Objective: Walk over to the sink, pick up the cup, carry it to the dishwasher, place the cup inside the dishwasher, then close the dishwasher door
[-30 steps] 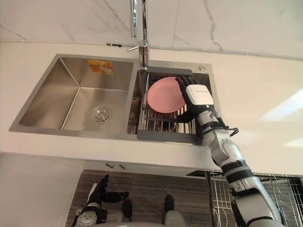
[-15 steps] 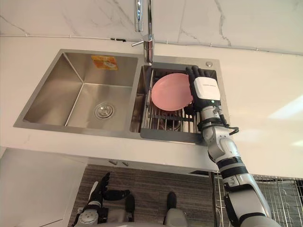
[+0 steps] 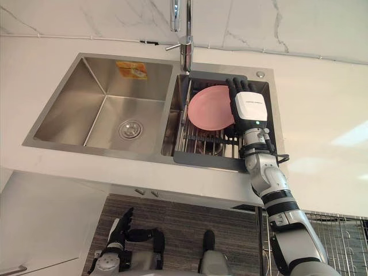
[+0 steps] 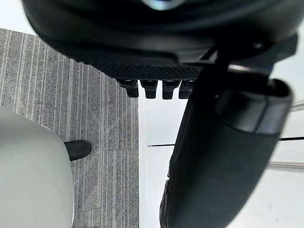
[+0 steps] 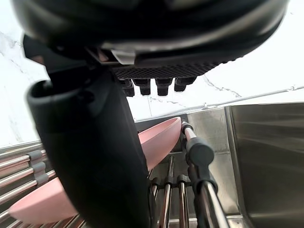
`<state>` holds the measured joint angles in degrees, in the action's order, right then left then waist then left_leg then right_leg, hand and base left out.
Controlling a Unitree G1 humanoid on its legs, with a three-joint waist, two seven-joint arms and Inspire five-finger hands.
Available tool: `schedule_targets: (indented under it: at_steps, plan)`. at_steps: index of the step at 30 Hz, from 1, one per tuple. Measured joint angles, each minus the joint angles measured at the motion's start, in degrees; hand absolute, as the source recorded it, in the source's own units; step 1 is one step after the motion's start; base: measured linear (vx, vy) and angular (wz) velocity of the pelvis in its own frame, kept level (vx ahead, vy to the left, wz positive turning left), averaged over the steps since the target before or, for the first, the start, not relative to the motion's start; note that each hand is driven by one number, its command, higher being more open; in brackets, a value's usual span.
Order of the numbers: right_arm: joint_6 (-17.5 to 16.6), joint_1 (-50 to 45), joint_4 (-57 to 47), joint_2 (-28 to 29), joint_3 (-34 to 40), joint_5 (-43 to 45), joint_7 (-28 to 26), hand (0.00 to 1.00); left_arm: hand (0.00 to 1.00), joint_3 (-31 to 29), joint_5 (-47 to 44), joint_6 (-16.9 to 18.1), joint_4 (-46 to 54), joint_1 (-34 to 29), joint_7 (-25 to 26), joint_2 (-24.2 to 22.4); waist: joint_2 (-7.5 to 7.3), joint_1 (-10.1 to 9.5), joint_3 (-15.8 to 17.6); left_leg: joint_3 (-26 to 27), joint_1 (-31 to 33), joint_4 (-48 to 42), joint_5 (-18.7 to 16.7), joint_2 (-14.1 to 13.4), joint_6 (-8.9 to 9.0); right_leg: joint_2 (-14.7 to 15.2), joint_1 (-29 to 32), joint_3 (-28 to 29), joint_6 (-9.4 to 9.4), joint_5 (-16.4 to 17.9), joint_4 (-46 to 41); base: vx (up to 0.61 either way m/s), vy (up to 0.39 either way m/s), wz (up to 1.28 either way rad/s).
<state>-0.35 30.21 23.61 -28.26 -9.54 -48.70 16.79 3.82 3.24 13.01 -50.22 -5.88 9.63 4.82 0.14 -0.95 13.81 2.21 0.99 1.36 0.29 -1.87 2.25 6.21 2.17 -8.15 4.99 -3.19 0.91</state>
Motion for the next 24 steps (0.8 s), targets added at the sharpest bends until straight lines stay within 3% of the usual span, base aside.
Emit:
schedule_targets:
  at_steps: [12, 24]
  plan:
    - [-3.28, 3.67, 1.86, -3.21, -5.12, -1.27, 1.61, 0.0, 1.0, 0.03, -0.39, 0.85, 0.08, 0.43, 0.07, 0.2, -0.16, -0.33, 1.17, -0.16, 0.63, 0.08, 0.28, -0.08, 0.03, -0.09, 0.64, -0.23, -0.04, 0.0, -0.06, -0.01, -0.002, 0.0]
    - [-3.61, 2.17, -1.72, -3.55, -5.46, 0.22, 1.33, 0.0, 1.0, 0.03, -0.4, 0.79, 0.04, 0.44, 0.02, 0.33, -0.18, 0.15, 1.18, -0.08, 0.44, 0.13, 0.35, -0.18, 0.13, -0.15, 0.57, 0.07, -0.05, -0.01, -0.15, 0.0, 0.0, 0.0]
